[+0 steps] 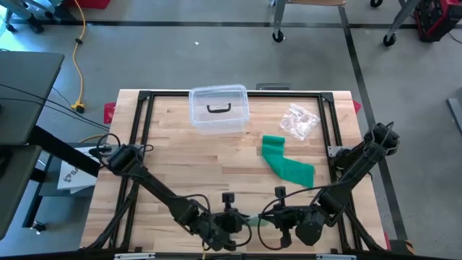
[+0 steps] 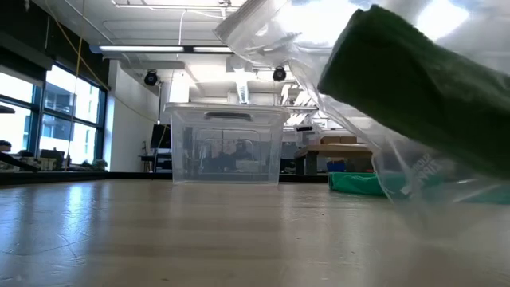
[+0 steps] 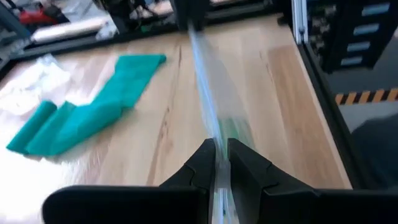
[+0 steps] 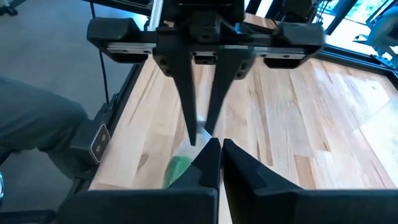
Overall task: Roll bandage
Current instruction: Close the zip bag
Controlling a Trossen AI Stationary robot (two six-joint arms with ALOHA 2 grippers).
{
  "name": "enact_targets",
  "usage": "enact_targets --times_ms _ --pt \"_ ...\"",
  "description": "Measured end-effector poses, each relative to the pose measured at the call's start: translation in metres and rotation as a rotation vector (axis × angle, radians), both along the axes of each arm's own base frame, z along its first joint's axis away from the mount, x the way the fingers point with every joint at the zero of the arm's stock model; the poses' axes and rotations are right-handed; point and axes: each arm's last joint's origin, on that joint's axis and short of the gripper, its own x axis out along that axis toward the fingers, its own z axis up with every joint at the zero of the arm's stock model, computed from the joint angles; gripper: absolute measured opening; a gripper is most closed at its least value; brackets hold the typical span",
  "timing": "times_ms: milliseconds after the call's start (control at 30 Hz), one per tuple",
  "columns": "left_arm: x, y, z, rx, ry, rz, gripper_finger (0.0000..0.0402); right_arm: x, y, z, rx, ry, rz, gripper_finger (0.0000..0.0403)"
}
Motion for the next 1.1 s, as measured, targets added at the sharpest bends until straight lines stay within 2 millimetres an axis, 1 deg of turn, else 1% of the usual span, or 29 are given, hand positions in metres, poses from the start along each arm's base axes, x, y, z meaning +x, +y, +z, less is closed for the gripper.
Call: enact_targets --times_ms 167,367,667,1000,1100 --pt "-0.01 -0.003 -0.007 -0.014 0.076 0.015 0.0033 -0.001 0.0 0.0 -0.004 -0.002 -0.002 0.0" --pt "-0.018 -0.008 -0.012 -0.024 0.115 0.03 0.0034 -0.001 0.0 0.001 -0.003 -0.004 -0.002 0.0" --pt "-0.023 -0.01 -0.014 -0.028 0.14 0.039 0.0035 -0.001 0.0 0.001 -0.002 -0.004 -0.002 0.0" --pt "-0.024 -0.01 -0.014 -0.034 0.142 0.046 0.0035 -0.001 0.0 0.001 -0.001 -0.004 -0.002 0.0" --pt "-0.024 -0.01 -0.014 -0.054 0.143 0.046 0.0044 -0.001 0.0 0.001 0.0 -0.004 -0.002 0.0"
